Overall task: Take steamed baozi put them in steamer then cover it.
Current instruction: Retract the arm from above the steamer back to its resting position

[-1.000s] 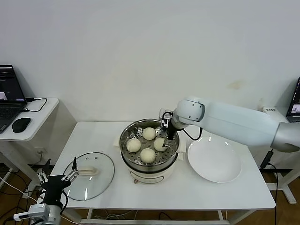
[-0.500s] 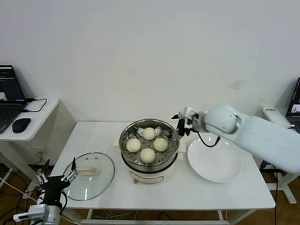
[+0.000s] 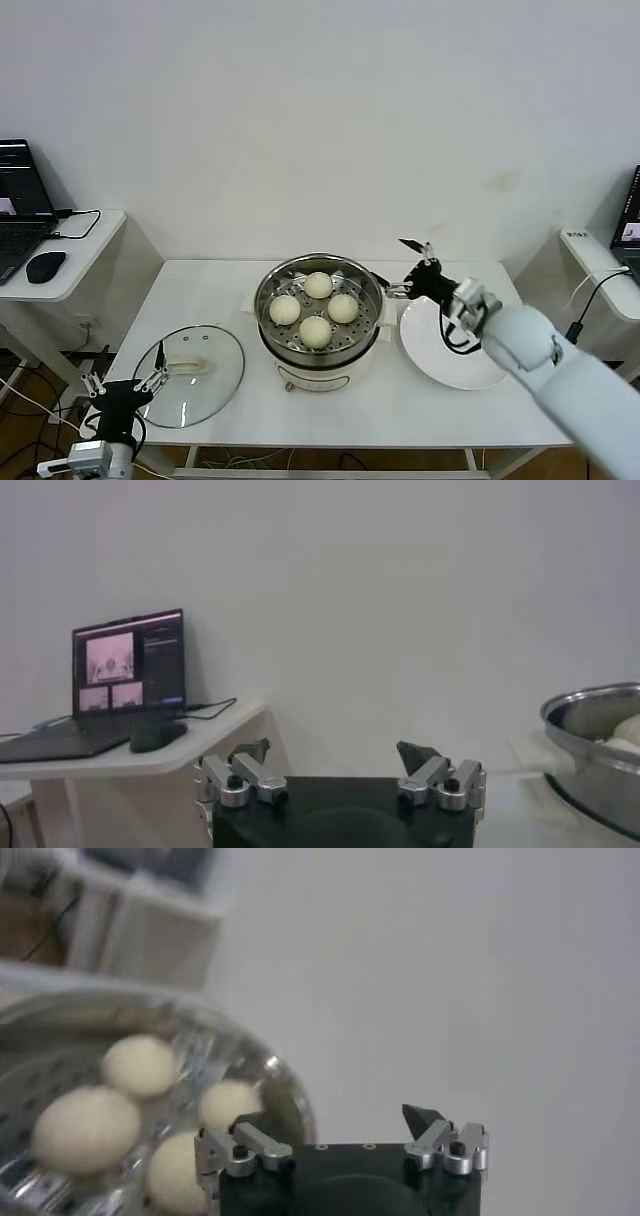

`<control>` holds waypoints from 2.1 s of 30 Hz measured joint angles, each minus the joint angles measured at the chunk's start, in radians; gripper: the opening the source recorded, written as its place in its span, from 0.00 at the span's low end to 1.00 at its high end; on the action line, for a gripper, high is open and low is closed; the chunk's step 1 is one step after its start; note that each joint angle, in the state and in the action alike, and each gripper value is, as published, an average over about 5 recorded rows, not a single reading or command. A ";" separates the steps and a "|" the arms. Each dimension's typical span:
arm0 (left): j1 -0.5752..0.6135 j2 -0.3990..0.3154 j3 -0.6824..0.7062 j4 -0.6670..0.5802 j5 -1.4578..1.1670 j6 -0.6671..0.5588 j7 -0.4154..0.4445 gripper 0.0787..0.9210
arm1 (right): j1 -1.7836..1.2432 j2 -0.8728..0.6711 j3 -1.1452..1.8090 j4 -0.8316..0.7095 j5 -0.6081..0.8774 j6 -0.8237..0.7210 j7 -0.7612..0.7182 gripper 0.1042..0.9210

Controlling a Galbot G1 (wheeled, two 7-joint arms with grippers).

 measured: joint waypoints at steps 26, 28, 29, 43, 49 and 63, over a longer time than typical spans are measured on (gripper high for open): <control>-0.087 0.140 0.012 0.223 0.851 -0.044 0.065 0.88 | -0.726 0.630 0.727 0.106 -0.147 0.102 -0.114 0.88; -0.096 0.150 0.016 0.247 0.953 -0.046 0.085 0.88 | -0.743 0.649 0.742 0.107 -0.153 0.097 -0.111 0.88; -0.099 0.153 0.017 0.258 1.001 -0.046 0.095 0.88 | -0.751 0.657 0.749 0.107 -0.155 0.096 -0.110 0.88; -0.108 0.144 0.051 0.352 1.370 -0.052 0.143 0.88 | -0.814 0.727 0.797 0.094 -0.188 0.100 -0.098 0.88; -0.137 0.143 0.079 0.387 1.420 -0.054 0.151 0.88 | -0.828 0.743 0.801 0.093 -0.201 0.106 -0.095 0.88; -0.276 0.164 0.148 0.513 1.453 -0.057 0.161 0.88 | -0.854 0.769 0.809 0.094 -0.225 0.119 -0.096 0.88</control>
